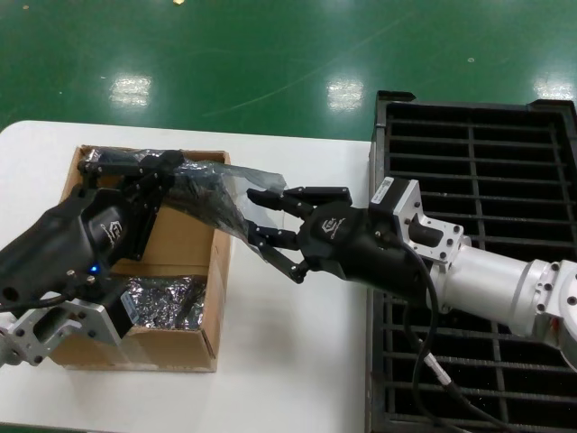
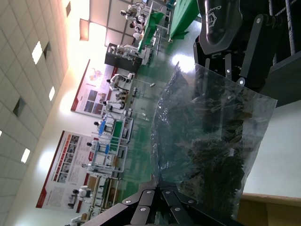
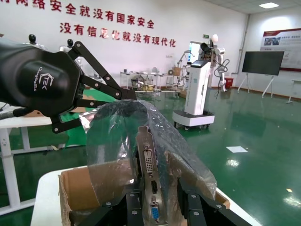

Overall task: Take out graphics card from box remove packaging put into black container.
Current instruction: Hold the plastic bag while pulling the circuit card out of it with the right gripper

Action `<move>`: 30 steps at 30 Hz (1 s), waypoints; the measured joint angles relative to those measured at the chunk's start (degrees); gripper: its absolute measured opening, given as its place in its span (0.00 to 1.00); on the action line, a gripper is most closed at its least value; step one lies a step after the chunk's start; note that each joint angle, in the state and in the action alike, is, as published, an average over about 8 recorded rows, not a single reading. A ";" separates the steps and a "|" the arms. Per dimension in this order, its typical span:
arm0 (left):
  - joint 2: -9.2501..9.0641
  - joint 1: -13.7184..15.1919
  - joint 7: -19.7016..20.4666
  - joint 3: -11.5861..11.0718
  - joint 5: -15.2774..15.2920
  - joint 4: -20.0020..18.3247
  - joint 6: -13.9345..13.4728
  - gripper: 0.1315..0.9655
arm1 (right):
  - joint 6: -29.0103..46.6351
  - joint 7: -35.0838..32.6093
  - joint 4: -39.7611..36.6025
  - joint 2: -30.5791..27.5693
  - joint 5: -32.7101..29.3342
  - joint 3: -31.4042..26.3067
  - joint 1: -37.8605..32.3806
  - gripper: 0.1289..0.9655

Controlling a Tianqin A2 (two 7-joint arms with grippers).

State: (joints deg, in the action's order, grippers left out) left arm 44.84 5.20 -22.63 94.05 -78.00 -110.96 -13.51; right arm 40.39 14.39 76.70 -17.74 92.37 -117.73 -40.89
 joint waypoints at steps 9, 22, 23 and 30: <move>0.00 0.00 0.00 0.00 0.00 0.00 0.00 0.01 | 0.44 1.07 -1.03 1.09 0.55 -0.07 -0.44 0.17; 0.00 0.00 0.00 0.00 0.00 0.00 0.00 0.01 | 0.60 2.21 3.00 -0.38 0.85 0.10 2.05 0.07; 0.00 0.00 0.00 0.00 0.00 0.00 0.00 0.01 | 0.54 2.31 3.33 -0.48 0.82 0.10 2.24 0.06; 0.00 0.00 0.00 0.00 0.00 0.00 0.00 0.01 | 0.17 2.81 5.17 -1.31 0.78 0.34 3.37 0.02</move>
State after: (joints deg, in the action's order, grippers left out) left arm 44.84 5.20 -22.63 94.05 -78.00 -110.96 -13.51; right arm 40.57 17.20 81.87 -19.05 93.15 -117.39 -37.52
